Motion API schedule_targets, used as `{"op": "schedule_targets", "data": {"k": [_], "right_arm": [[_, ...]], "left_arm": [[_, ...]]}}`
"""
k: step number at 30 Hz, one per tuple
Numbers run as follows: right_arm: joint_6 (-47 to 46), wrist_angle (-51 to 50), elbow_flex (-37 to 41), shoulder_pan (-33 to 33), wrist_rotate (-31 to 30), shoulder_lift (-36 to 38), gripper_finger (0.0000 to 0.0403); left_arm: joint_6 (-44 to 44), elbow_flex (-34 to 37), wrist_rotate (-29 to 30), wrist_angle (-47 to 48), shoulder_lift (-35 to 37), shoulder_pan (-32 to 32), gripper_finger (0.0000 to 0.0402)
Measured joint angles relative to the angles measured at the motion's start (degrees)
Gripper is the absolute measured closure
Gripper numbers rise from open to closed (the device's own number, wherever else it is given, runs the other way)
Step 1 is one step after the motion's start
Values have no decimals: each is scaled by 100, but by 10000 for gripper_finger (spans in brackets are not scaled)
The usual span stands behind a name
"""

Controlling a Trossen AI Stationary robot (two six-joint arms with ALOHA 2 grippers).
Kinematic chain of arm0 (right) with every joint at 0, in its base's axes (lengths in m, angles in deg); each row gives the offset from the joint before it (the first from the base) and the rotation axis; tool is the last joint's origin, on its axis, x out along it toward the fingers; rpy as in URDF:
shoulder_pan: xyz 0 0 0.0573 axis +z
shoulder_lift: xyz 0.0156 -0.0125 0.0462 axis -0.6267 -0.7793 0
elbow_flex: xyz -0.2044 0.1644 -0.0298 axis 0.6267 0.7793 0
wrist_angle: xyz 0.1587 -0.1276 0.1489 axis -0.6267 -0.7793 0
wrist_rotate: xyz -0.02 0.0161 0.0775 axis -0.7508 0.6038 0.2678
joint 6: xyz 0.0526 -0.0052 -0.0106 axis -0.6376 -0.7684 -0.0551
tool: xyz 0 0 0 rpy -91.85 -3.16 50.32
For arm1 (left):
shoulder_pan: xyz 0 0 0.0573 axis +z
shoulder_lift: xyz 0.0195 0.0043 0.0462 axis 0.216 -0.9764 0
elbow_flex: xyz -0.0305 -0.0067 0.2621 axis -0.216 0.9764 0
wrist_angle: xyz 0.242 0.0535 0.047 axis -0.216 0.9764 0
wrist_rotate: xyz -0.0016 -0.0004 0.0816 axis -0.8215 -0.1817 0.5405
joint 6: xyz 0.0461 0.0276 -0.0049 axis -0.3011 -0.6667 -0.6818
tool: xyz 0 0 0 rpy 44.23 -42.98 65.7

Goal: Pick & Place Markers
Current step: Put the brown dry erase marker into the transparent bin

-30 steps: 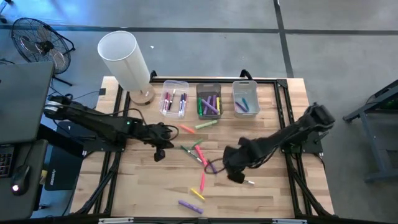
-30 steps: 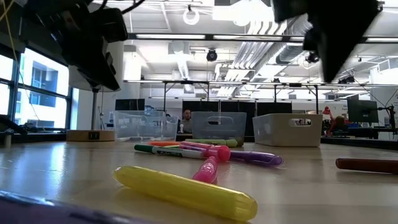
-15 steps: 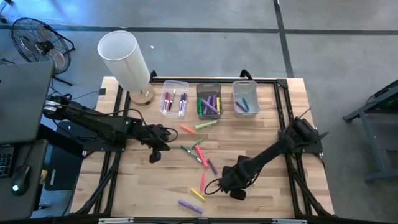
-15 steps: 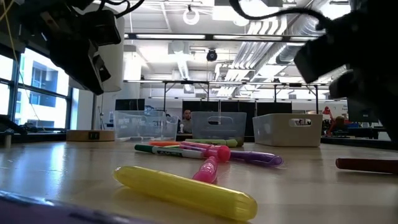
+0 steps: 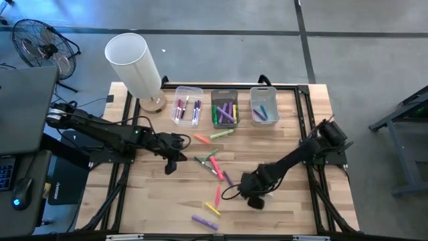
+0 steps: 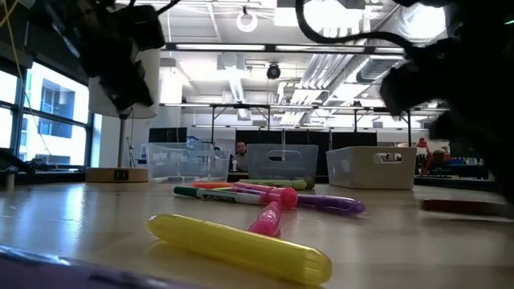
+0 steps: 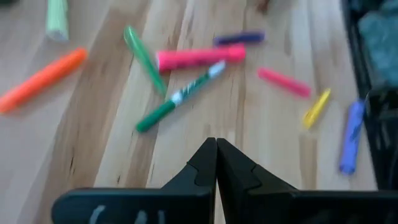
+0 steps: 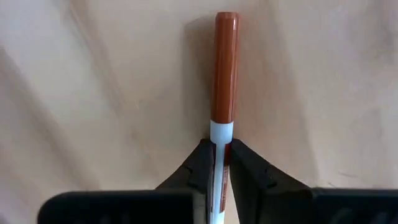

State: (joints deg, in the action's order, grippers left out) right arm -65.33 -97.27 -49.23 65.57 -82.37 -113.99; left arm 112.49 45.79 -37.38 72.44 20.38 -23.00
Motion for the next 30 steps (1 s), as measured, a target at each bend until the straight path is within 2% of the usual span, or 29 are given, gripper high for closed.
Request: {"op": "schedule_targets", "data": {"k": [3,5,9,14,17,19,23,27,30], "right_arm": [[192,47,12,-319,-894,546,385],[345,132,-16,-516,-1361,994,386],[1040,601,2,-832,-1585,1772,385],[2112,1535,-18,-1236,-2156,2680,379],[2640,2096,-17,-1425,-2026,3025,384],[3040,2438,-23,-1536,-1952,3208,385],[3648,2921,-24,-1748,-1569,3366,381],[3934,2996,-24,-1874,-1111,3393,381],[4192,2976,-22,-1906,-905,3397,382]], "left_arm": [[95,-1,150,-614,-7,4,383],[98,-1,311,-1112,-7,4,357],[96,-2,1070,-2128,-7,2,282],[-124,-3,2116,-3356,-66,2,191],[-480,-21,2205,-4180,-247,2,160],[-640,-214,2207,-4463,-407,0,154],[-941,-881,2337,-4264,-1044,0,159],[-1372,-1688,2512,-4316,-1661,2,169],[-1560,-2216,2558,-4016,-1953,0,174]]}}
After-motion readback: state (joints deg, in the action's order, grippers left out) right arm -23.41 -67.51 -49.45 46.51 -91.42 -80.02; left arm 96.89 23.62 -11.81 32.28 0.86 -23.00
